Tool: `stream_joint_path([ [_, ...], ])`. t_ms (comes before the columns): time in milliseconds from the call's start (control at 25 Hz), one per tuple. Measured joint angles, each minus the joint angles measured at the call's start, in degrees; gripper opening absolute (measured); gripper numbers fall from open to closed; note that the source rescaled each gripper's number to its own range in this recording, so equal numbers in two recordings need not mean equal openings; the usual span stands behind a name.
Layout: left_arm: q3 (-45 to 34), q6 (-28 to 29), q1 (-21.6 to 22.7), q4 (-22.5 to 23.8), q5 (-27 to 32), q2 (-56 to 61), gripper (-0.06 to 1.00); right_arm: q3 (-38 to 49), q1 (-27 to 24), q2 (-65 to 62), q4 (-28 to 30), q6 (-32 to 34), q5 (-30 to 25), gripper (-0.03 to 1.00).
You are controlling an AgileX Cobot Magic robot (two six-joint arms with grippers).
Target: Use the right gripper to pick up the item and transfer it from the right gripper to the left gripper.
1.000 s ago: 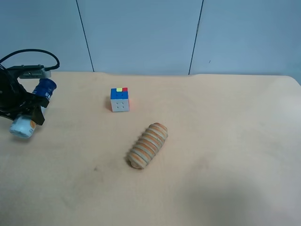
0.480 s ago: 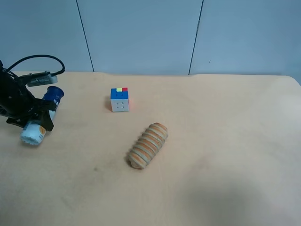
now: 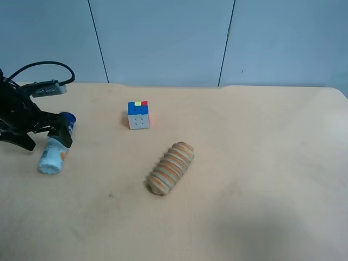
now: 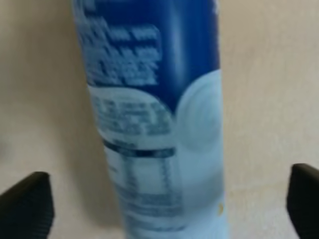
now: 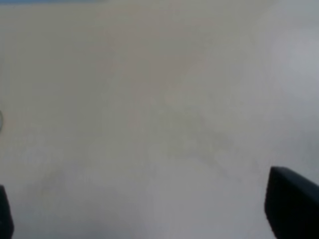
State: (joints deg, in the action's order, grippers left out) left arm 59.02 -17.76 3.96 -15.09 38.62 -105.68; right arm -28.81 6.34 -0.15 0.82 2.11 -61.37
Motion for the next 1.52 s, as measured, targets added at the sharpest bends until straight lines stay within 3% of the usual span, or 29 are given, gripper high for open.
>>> stream_joint_path([
  [240,0.13,0.06,-0.06,-0.18,-0.03,0.0,0.99,0.0,0.0,0.0,0.0,0.0,0.0,1.0],
  [560,6.71,0.06,-0.06,-0.1,9.15,4.27,0.99,0.0,0.0,0.0,0.0,0.0,0.0,1.0],
  [960,8.64,2.88,-0.06,1.57,16.09,25.78,0.99,0.0,0.0,0.0,0.0,0.0,0.0,1.0],
  [1320,8.49,2.95,-0.06,6.53,24.57,46.27,1.0,0.0,0.0,0.0,0.0,0.0,0.0,1.0],
  [1520,1.07,4.39,-0.06,6.87,25.49,57.28,1.0,0.0,0.0,0.0,0.0,0.0,0.0,1.0],
])
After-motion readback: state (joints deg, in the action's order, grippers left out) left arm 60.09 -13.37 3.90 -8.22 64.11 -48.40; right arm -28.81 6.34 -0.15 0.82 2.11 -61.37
